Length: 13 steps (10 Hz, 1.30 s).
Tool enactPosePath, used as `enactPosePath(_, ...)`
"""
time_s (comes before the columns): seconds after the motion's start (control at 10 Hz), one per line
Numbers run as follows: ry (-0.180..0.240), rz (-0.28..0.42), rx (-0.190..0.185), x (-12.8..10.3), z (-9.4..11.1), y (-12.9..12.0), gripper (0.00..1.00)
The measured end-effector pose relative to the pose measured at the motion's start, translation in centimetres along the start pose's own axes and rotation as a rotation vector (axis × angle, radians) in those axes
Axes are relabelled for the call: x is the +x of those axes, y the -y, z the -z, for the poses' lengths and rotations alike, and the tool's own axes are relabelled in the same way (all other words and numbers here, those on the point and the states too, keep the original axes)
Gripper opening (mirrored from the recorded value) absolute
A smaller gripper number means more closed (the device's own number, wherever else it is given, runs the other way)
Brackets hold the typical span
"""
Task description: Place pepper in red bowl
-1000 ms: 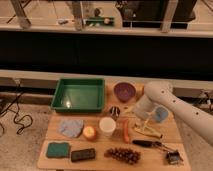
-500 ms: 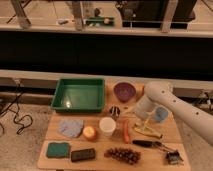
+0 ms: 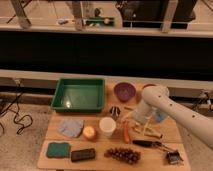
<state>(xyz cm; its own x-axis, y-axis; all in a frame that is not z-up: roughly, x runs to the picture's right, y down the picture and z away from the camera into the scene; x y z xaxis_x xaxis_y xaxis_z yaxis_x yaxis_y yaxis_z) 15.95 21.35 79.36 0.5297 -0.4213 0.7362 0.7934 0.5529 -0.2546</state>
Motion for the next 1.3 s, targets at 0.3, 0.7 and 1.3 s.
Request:
enactPosePath(0.3,-0.002,0.039,-0.006,-0.2,0.1,-0.2,0.80)
enactPosePath(0.7,-0.005,0.137,-0.051,-2.1,-0.3,0.8,0.80)
enactPosePath(1.3,0.005,0.199,-0.108,-2.6,-2.3,-0.1,0.80)
